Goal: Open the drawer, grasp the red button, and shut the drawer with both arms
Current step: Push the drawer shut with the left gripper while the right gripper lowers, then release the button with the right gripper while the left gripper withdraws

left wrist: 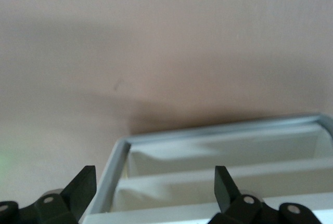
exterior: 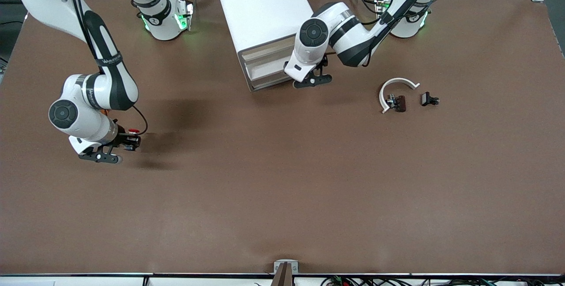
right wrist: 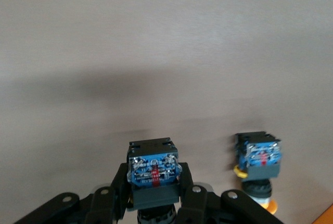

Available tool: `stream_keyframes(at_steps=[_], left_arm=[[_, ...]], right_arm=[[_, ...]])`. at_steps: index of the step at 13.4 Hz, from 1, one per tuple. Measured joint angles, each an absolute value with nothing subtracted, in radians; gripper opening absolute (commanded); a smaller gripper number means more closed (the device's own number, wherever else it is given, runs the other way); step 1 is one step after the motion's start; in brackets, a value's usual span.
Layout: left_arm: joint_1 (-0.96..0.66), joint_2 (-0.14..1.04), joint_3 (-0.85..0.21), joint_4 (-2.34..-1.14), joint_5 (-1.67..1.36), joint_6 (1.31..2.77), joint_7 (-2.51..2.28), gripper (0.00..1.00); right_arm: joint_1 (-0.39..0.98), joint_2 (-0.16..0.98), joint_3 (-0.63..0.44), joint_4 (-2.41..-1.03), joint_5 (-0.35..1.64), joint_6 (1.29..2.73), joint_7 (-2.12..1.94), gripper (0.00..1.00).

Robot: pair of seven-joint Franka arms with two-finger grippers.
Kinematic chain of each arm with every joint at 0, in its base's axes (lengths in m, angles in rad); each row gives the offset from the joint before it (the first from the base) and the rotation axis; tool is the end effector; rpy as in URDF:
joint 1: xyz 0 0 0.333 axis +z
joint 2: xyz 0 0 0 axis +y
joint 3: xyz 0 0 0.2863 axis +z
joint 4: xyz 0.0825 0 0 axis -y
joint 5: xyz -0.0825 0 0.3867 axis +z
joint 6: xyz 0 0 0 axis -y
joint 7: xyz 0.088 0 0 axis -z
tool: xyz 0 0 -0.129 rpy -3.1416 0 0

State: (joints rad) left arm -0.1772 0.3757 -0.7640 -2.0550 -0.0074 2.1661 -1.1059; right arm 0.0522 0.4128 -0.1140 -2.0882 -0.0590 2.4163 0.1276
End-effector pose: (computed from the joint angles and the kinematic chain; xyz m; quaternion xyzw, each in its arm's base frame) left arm 0.3263 -0.4558 0.2401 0.9838 0.0907 -0.1544 0.0000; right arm 0.5637 -0.0383 0.1670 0.9960 -0.0678 -0.0400 0.0430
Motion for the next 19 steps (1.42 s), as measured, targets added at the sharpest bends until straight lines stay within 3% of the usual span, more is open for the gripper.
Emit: stream_keyframes(at_steps=[10,11,13,14,19], left_arm=[[-0.207,0.405,-0.77,-2.044,-0.031,2.167,-1.125,1.0],[-0.185,0.405,-0.769,-2.033,-0.031,2.167,-1.126,1.0],[-0.093,0.403,-0.766,-2.001,-0.024,2.164,-1.123,1.0],[-0.036,0.403,-0.765,-1.98,-0.006,2.158,-1.118,1.0],[0.215,0.402,-0.764,-1.822,0.131,2.084,-1.039,1.0]], right_arm=[[0.045,0.479,-0.111,-2.094,-0.067,2.456,0.128,0.19],[0.045,0.479,-0.112,-2.094,-0.068,2.456,0.128,0.24],[0.044,0.479,-0.112,-2.094,-0.069,2.457,0.128,0.93],[0.043,0.48,-0.112,-2.094,-0.07,2.457,0.128,1.0],[0.04,0.475,-0.113,-2.089,-0.074,2.431,0.129,1.0]])
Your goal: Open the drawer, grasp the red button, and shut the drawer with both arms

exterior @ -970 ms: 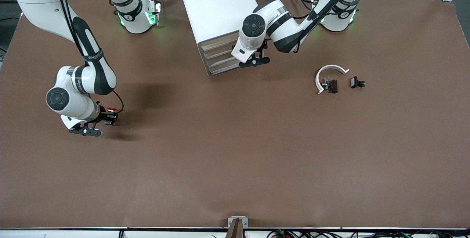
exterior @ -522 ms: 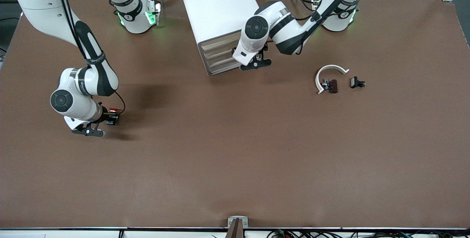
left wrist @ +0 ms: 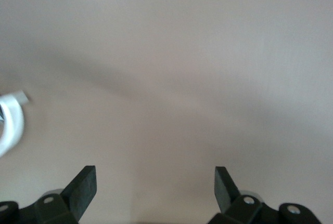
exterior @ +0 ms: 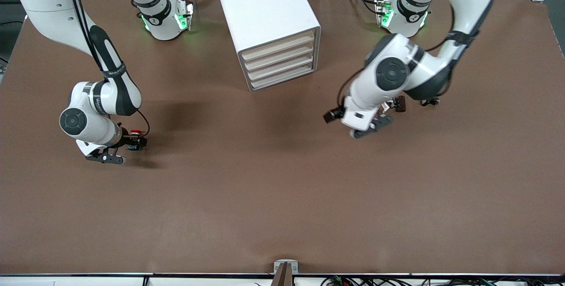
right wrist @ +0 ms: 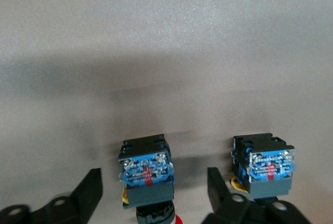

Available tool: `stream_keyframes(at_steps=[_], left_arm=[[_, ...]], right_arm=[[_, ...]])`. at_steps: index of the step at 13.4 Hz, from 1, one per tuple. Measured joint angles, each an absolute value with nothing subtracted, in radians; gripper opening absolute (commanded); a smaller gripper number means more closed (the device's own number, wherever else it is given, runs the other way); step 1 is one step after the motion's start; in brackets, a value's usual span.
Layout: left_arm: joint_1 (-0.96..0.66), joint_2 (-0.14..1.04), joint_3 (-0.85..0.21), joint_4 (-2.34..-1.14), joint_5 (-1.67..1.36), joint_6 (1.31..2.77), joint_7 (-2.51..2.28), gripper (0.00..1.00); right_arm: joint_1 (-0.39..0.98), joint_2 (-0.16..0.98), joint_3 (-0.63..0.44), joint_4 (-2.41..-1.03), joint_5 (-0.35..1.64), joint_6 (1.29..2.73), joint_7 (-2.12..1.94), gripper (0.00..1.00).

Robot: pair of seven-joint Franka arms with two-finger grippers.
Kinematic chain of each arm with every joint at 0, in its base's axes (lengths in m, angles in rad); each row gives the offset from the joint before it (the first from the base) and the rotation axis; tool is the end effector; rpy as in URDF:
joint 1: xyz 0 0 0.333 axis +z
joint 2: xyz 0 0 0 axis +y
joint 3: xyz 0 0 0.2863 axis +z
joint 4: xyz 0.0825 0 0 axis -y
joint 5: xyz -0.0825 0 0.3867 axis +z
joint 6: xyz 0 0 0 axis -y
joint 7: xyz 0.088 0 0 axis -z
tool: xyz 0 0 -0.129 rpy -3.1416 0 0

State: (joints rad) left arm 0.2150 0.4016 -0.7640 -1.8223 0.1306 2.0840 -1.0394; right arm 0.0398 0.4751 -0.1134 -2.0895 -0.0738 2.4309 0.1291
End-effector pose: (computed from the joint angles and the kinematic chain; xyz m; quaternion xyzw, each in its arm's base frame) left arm 0.5437 -0.2967 0.3176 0.9703 0.2277 -0.0656 0.0483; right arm 0.5533 -0.0455 0.1330 0.9944 -0.0670 -0.0645 0.0502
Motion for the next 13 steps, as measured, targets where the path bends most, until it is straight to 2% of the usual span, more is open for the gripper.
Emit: stream_keyframes(at_steps=[3,7,11,13], left_arm=[[0.389,0.398,-0.763,-1.765,0.146,2.073,-0.882,1.0],[0.585,0.389,-0.764,-1.712,0.195,2.072,-0.675,1.0],[0.657,0.363,-0.765,-1.609,0.201,2.006,-0.563,1.0],[0.661,0.337,-0.765,-1.544,0.203,1.919,-0.522,1.0]], right_arm=[[0.041,0.415,-0.11,-2.074,-0.074,2.332,0.135,1.0],[0.054,0.259,-0.095,-2.064,-0.074,2.163,0.14,1.0],[0.077,0.082,-0.089,-2.06,-0.053,1.993,0.149,1.0],[0.078,0.001,-0.089,-2.055,-0.047,1.916,0.149,1.0]])
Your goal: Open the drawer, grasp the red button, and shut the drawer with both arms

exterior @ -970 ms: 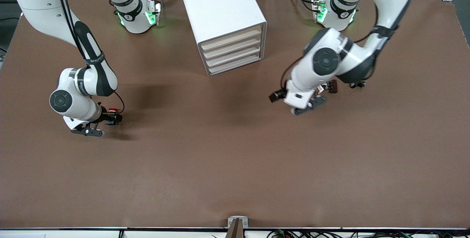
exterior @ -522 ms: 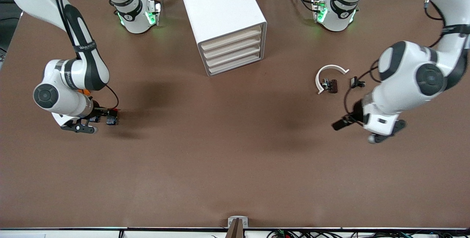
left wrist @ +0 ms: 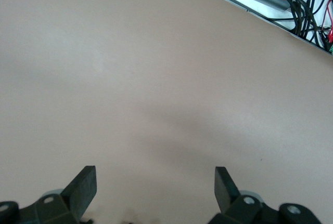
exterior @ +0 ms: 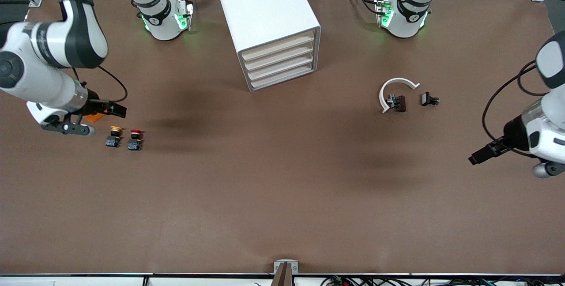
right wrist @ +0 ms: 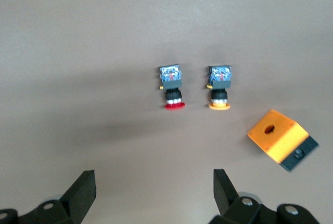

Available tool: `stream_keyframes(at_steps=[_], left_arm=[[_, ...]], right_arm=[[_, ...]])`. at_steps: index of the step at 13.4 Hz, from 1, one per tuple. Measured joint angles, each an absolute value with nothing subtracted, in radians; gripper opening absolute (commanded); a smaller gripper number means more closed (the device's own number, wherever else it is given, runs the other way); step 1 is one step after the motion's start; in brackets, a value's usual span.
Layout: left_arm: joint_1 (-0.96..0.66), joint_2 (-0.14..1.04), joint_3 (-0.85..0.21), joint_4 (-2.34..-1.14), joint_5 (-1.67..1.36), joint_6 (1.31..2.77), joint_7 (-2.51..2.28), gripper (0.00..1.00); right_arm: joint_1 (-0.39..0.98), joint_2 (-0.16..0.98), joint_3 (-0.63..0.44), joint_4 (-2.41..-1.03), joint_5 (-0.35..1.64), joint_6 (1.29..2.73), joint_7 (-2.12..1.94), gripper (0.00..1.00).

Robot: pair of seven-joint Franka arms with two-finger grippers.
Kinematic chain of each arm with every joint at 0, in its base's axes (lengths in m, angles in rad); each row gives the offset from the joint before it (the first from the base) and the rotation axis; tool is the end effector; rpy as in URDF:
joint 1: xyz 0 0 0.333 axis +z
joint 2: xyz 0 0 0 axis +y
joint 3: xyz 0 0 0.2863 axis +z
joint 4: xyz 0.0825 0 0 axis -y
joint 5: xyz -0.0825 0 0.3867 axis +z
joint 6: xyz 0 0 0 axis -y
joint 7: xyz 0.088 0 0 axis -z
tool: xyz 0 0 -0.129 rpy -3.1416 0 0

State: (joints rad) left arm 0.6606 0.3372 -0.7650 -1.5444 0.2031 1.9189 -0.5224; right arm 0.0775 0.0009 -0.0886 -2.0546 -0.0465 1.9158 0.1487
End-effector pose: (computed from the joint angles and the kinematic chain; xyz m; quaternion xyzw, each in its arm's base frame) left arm 0.6515 0.0004 0.4630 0.9773 0.2005 0.0577 0.0365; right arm 0.5325 -0.0102 0.3721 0.9949 -0.0703 -0.0681 0.0261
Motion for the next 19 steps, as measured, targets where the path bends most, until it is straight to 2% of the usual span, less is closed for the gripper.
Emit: stream_keyframes(at_steps=[2,4,7,9,13,16,19], left_arm=[[0.661,0.298,-0.762,-1.486,0.203,1.837,-0.444,1.0],[0.613,0.225,-0.702,-1.464,0.2,1.747,-0.348,1.0],[0.316,0.097,-0.373,-1.464,0.119,1.621,-0.248,1.0],[0.202,0.038,-0.244,-1.474,0.072,1.557,-0.178,1.0],[0.096,-0.079,-0.152,-1.591,0.038,1.538,-0.145,1.0],[0.067,-0.175,-0.136,-1.7,0.03,1.54,-0.141,1.0],[0.053,-0.218,-0.136,-1.745,0.028,1.545,-0.117,1.0]], right_arm=[[0.078,-0.072,-0.089,-2.033,-0.043,1.838,0.147,1.0],[0.077,-0.116,-0.09,-1.972,-0.043,1.737,0.123,1.0],[0.075,-0.127,-0.096,-1.847,-0.043,1.633,0.087,1.0],[0.071,-0.126,-0.099,-1.791,-0.043,1.62,0.059,1.0],[0.059,-0.123,-0.105,-1.709,-0.043,1.581,0.016,1.0],[0.05,-0.121,-0.105,-1.629,-0.043,1.511,0.014,1.0],[0.044,-0.113,-0.105,-1.609,-0.043,1.502,0.014,1.0]])
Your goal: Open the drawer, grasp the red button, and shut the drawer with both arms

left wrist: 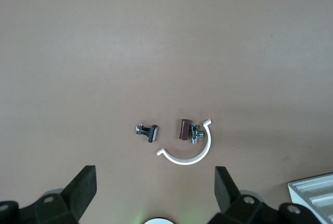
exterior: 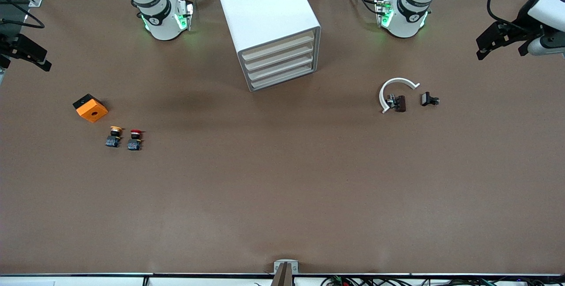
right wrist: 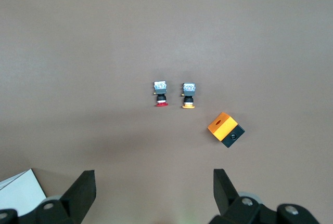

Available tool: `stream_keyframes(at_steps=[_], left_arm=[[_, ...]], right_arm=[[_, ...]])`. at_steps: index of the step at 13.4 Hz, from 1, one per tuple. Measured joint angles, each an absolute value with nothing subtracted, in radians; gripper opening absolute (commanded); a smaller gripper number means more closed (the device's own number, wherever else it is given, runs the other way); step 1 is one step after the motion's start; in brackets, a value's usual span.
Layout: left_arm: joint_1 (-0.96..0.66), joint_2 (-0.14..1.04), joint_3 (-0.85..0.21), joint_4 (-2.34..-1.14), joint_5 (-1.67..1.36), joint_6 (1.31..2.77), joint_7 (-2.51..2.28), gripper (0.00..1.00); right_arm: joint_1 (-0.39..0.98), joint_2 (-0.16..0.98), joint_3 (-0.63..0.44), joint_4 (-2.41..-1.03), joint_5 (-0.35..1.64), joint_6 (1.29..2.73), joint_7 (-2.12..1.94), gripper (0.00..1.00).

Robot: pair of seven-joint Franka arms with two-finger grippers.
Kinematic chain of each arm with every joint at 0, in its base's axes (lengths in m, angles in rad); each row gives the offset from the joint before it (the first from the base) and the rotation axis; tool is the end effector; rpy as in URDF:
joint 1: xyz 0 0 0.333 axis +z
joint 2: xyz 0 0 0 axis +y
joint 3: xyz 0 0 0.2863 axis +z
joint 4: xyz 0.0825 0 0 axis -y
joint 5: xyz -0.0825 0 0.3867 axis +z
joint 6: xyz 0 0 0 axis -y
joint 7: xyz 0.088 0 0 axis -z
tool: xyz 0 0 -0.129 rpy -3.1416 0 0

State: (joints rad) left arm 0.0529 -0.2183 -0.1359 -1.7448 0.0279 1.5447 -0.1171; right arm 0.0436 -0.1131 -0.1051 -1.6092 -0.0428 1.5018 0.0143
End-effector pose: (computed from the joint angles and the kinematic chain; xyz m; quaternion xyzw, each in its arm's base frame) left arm 0.4902 -0.0434 0.6016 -0.9994 -0.0190 -0.0109 0.0277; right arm 0.5165 -0.0405 0.6091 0.9991 -0.0391 0.0022 0.0155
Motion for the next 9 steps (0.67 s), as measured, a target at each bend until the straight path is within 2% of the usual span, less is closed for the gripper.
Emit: stream_keyframes(at_steps=[9], left_arm=[[0.053,-0.169,-0.128,-1.723,0.004,1.56,-0.081,1.0]], right_arm=[[0.044,-0.095,-0.102,-1.6,-0.042,1.502,0.014,1.0]])
